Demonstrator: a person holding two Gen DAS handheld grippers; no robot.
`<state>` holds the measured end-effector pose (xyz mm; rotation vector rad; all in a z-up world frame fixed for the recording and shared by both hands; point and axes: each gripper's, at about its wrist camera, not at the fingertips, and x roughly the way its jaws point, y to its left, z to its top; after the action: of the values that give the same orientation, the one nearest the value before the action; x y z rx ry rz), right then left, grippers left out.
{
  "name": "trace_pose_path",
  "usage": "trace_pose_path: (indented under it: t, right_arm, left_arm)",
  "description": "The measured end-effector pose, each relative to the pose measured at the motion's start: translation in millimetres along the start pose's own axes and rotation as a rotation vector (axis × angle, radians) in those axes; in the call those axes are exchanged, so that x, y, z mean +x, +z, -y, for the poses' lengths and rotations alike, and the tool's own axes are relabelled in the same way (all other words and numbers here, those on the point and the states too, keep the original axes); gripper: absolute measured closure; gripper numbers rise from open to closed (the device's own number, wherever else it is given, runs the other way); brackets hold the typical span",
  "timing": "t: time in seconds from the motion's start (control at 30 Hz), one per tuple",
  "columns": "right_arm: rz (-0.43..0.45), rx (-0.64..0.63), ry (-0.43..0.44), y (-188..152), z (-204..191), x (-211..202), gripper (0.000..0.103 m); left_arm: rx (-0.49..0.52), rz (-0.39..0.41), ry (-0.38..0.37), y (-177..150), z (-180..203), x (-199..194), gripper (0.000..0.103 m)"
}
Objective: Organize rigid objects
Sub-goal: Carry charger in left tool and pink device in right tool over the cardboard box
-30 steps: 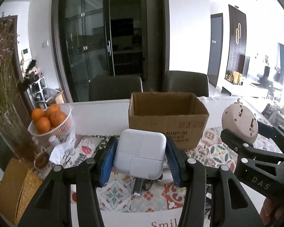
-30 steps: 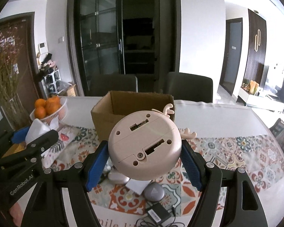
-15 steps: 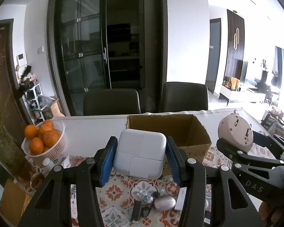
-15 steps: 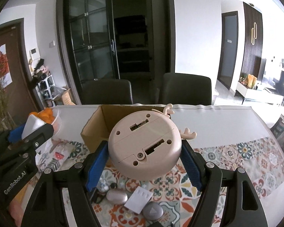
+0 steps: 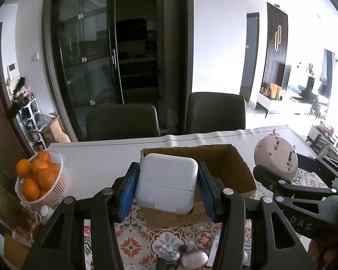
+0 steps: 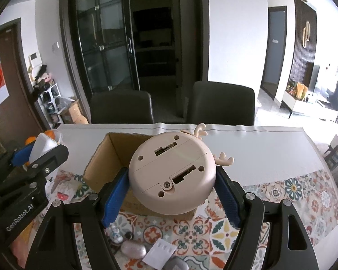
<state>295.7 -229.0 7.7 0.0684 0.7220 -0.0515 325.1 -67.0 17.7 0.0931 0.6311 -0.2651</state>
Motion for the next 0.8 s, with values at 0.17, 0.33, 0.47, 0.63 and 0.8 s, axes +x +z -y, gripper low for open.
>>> trace_pose_path:
  t: [0.17,0.33,0.47,0.63,0.8]
  right_arm:
    - [-0.073,-0.014,0.013,17,4,28,0.028]
    - [-0.169,-0.028,0.036,22,7,58,0.028]
    - [-0.232,-0.039,0.035,25,7,79,0.028]
    - [-0.318,-0.059,0.040,26,8,107,0.028]
    - [-0.383,-0.074,0.038,20,10,132,0.028]
  left_arm:
    - [0.011,-0.056,-0.017,16,-1,25,0.052]
    - [0.013,-0.157,-0.041,23,-3,58,0.052]
    - [0.005,-0.221,-0.047,22,-3,81,0.053]
    - [0.014,-0.311,-0.045,16,-2,110,0.052]
    - [0.020,-0.375,-0.056,8,-1,130,0.052]
